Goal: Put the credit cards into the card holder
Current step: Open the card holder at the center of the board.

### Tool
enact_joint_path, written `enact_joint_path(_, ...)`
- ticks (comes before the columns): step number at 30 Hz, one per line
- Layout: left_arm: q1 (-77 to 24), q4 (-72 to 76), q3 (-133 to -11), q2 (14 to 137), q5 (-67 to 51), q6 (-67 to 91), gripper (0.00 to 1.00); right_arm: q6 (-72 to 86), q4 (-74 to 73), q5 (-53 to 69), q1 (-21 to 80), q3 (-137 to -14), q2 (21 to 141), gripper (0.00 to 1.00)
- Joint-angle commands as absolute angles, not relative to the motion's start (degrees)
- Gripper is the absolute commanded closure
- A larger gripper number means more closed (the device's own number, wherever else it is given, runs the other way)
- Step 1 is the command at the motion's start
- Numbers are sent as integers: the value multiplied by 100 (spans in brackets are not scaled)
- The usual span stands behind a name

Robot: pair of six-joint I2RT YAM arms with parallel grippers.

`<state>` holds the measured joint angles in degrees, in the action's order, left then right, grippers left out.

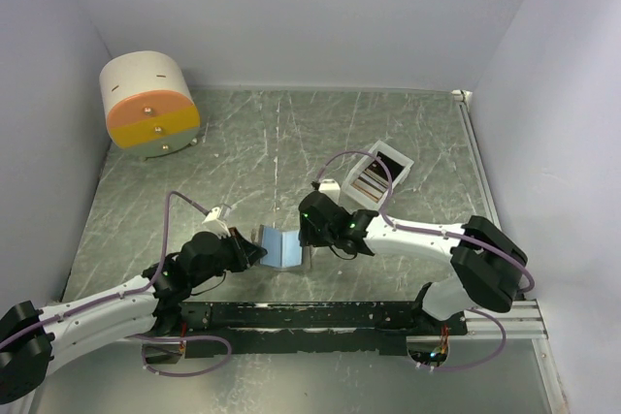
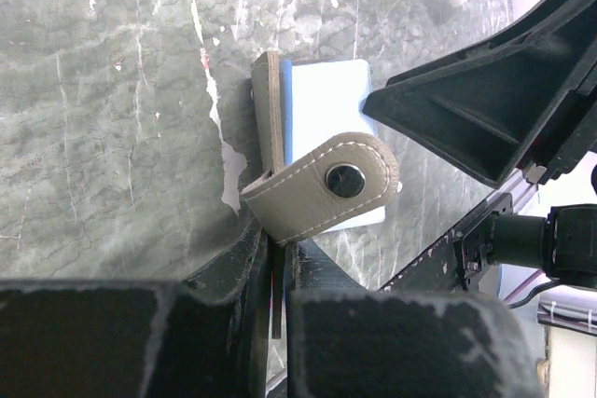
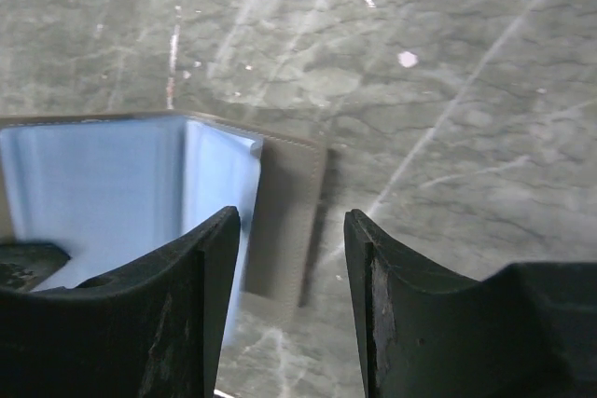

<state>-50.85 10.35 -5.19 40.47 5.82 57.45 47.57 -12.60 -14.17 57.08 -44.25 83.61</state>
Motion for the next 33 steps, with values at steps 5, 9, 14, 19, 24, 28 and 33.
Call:
enact_joint_path(5,-5117,1261,-669,4216,593,5743,93,4442,-2139,-1919,5727,-4899,8059,52)
enact_joint_path(9,-5117,1282,-716,4303,573,5721,93,4412,-2070,-1575,5724,-5040,7782,54)
enact_joint_path(14,-5123,1378,-690,4322,584,5734,93,4471,-1095,-751,5737,-4721,7543,58)
enact_joint_path(19,-5116,1528,-618,4367,488,5791,93,4563,-112,25,5737,-4412,7751,64)
enact_joint_path(24,-5118,1450,-591,4359,598,5856,93,4361,-185,-162,5732,-4412,8410,66)
enact_joint_path(28,-5115,1568,-510,4387,531,5913,93,4113,-356,-495,5720,-4329,8809,67)
enact_joint_path(33,-5117,1586,-448,4292,474,5937,93,3990,-412,-597,5726,-4252,8963,67)
